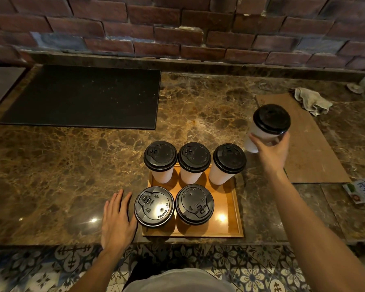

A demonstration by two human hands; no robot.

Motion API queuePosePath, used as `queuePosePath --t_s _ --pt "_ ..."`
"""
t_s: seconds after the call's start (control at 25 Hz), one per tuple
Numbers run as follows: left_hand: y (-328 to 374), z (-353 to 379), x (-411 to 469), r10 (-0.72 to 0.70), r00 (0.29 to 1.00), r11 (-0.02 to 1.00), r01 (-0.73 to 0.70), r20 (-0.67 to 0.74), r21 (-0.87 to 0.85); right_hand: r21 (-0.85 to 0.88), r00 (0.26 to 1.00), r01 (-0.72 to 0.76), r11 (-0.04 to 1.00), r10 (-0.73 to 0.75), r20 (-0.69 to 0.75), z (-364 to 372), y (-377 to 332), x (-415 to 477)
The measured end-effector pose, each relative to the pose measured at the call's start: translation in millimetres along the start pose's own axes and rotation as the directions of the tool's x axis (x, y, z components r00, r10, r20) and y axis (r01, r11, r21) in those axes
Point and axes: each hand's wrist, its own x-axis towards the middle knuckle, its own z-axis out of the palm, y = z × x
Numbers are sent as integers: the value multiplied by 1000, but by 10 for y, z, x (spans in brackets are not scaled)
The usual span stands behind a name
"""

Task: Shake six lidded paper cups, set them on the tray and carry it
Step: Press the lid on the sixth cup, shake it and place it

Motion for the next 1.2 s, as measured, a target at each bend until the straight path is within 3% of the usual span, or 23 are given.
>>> queuePosePath --t_s 0.24,0.56,0.88,1.0,1.08,1.16,1.2 --pt "-10 5 -8 15 999 1000 -15 -35 -9 42 988 151 988 -153 33 -102 -860 -45" --pt "5 6 -30 10 998 1000 -11 -62 -23 132 896 300 945 -327 302 -180 -1830 -814" --pt "-78 115 -6 10 994 998 -16 -107 -53 216 787 168 962 -263 558 -134 -1935 -1729" --pt "-111 84 14 25 998 981 -36 -61 -188 236 760 172 956 -281 586 -154 -1987 -1852" --pt "-138 -110 64 -72 996 877 88 51 -472 237 751 177 955 -286 594 -173 -2032 -1852" --pt "-102 -480 139 -201 966 626 254 162 -737 239 740 180 954 -291 606 -187 -2071 -1820" --pt "-62 -715 175 -223 968 548 225 119 -806 237 735 183 954 -293 612 -189 -2087 -1798"
